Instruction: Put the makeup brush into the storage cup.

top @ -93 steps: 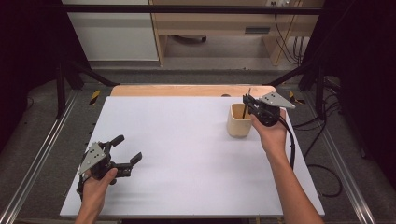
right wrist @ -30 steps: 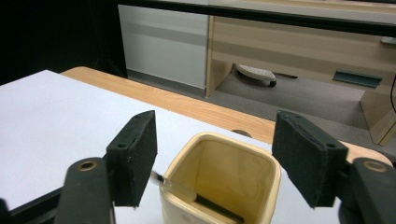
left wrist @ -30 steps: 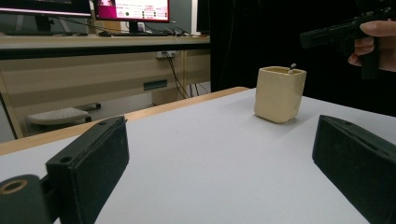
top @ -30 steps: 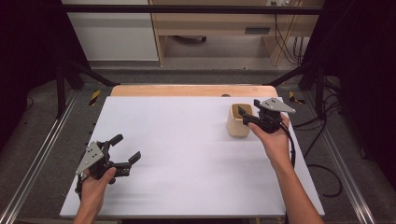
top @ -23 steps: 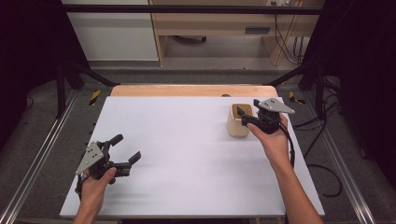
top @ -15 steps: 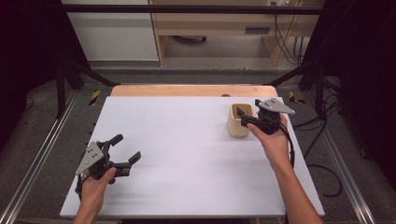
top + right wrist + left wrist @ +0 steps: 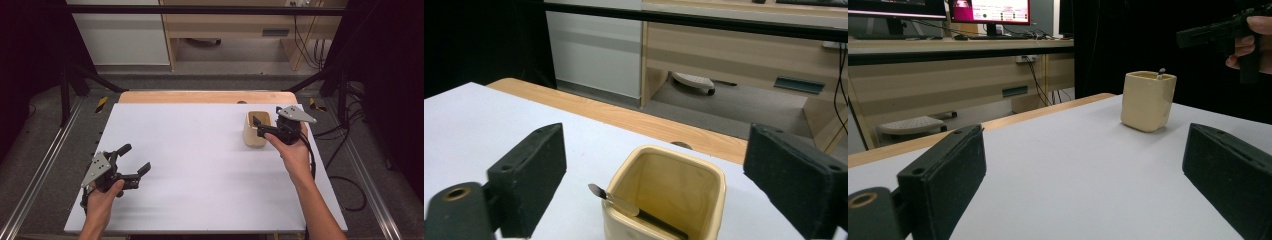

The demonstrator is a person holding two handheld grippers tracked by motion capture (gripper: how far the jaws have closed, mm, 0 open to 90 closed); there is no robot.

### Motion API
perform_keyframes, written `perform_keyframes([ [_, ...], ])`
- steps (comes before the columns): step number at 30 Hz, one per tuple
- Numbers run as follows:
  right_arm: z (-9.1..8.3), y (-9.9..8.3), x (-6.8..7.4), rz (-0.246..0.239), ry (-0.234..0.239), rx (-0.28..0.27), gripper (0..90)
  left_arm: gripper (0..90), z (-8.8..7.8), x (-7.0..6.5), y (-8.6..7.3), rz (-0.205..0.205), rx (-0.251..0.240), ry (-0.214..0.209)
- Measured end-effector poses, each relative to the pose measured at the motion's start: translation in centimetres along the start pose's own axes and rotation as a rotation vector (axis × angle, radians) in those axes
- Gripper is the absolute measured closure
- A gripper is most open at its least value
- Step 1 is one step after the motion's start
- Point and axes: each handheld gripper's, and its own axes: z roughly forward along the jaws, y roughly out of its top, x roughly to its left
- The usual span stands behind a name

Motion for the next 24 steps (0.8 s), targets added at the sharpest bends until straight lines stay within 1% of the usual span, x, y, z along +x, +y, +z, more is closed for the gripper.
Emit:
perform_keyframes([
  [9, -0.4, -0.1, 0.2, 0.005, 0.005, -0.002, 5.5, 3.7, -0.1, 0.1, 0.0, -0.002, -0.003, 0.002],
  [16, -1.1, 0.3, 0.6, 0.006, 0.017, -0.023, 4.5, 3.7, -0.1, 0.1, 0.1, -0.002, -0.004, 0.004],
  [20, -1.7, 0.5, 0.8, 0.015, 0.030, -0.044, 4.4, 3.7, -0.1, 0.1, 0.1, -0.001, -0.005, 0.004],
  [24, -2.1, 0.6, 0.9, 0.007, 0.038, -0.054, 4.4, 3.6, -0.2, 0.1, 0.1, -0.003, -0.007, 0.004],
])
